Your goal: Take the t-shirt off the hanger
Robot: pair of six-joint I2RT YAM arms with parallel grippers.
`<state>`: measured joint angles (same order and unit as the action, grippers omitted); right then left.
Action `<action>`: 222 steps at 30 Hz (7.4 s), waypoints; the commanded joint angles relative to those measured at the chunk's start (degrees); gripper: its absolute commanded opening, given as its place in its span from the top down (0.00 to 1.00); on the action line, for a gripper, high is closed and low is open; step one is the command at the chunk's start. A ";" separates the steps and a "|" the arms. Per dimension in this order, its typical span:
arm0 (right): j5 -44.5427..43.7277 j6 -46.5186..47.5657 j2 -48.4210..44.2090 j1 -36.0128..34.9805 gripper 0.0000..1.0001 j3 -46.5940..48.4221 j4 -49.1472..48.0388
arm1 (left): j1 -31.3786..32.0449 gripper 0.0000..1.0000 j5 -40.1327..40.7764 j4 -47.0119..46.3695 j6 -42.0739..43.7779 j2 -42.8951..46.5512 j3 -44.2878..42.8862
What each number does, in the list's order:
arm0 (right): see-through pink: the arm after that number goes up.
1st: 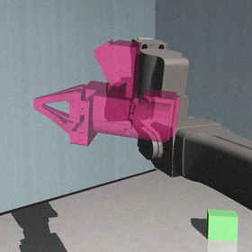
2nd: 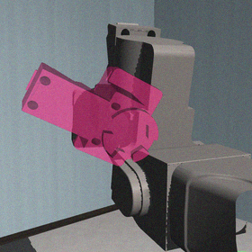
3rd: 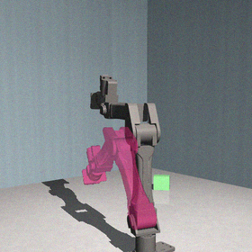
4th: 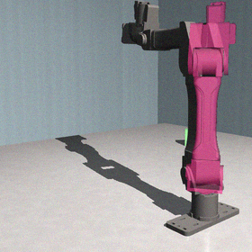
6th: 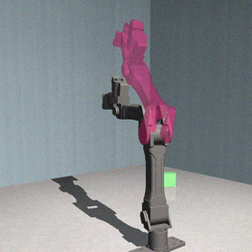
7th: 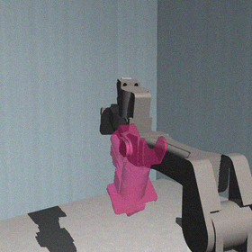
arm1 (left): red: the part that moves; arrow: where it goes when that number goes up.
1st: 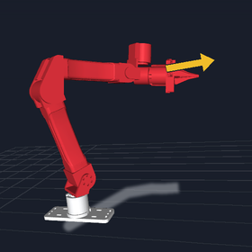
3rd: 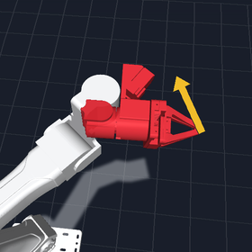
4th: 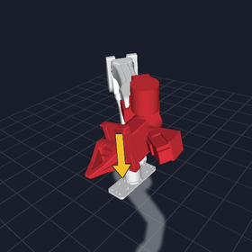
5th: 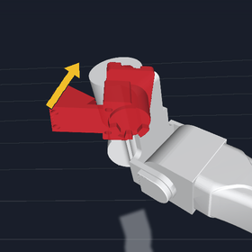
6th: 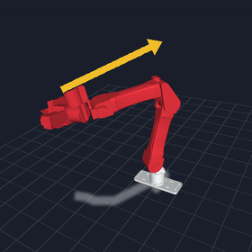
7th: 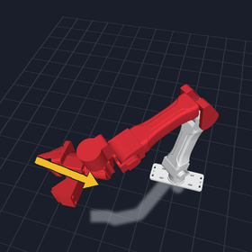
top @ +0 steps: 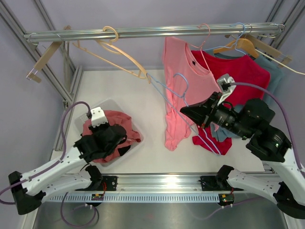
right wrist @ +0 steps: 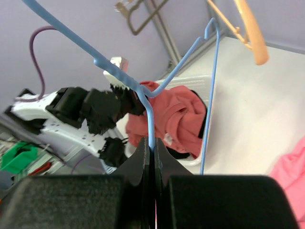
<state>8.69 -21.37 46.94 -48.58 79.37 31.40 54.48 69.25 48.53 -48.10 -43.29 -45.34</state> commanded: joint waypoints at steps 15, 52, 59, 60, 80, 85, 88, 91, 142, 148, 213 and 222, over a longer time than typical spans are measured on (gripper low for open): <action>-21.61 10.99 14.75 0.33 1.00 8.24 -0.72 | -18.97 0.20 -30.64 -21.20 0.27 9.70 18.10; -4.74 1.24 65.83 9.99 1.00 53.89 -6.52 | -18.88 0.01 -68.63 -16.53 20.23 30.28 1.75; -3.24 -0.26 63.89 9.38 1.00 48.59 -9.87 | -18.88 0.01 -71.63 -19.35 24.63 30.81 4.03; -3.33 -0.26 63.98 9.20 1.00 48.60 -9.52 | -18.88 0.01 -71.54 -19.70 24.63 30.63 4.38; -8.25 19.86 33.67 18.59 0.44 30.67 4.17 | -18.97 0.01 -74.09 -19.79 25.16 32.30 5.53; -7.03 20.93 30.93 31.07 0.46 27.50 6.92 | -19.94 0.01 -75.22 -19.88 25.24 32.21 5.62; -2.20 23.47 33.04 35.55 0.42 29.87 10.78 | -20.11 0.01 -76.80 -19.88 25.59 31.95 5.79; 1.22 25.58 34.01 36.88 0.40 27.60 10.71 | -20.11 0.01 -77.16 -19.88 25.77 31.86 5.79; -7.55 8.80 17.94 23.27 1.00 2.41 -15.65 | -17.75 0.01 -98.26 -27.53 21.73 12.71 0.34; -8.34 5.99 9.58 22.12 1.00 -6.59 -20.06 | 3.77 0.01 -78.51 -29.37 22.52 6.29 -1.76; 0.88 -8.60 -2.80 15.09 1.00 -2.19 -19.54 | 48.71 1.00 -28.75 -35.43 27.87 -21.61 -8.71; 13.11 -15.73 -14.06 15.09 1.00 -13.81 -20.51 | 31.34 1.00 -35.74 -39.74 40.44 -13.13 -16.96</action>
<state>17.39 -34.54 33.67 -33.50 66.85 13.82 91.70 36.47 12.95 -12.78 -56.47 -58.33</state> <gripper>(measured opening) 0.033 0.012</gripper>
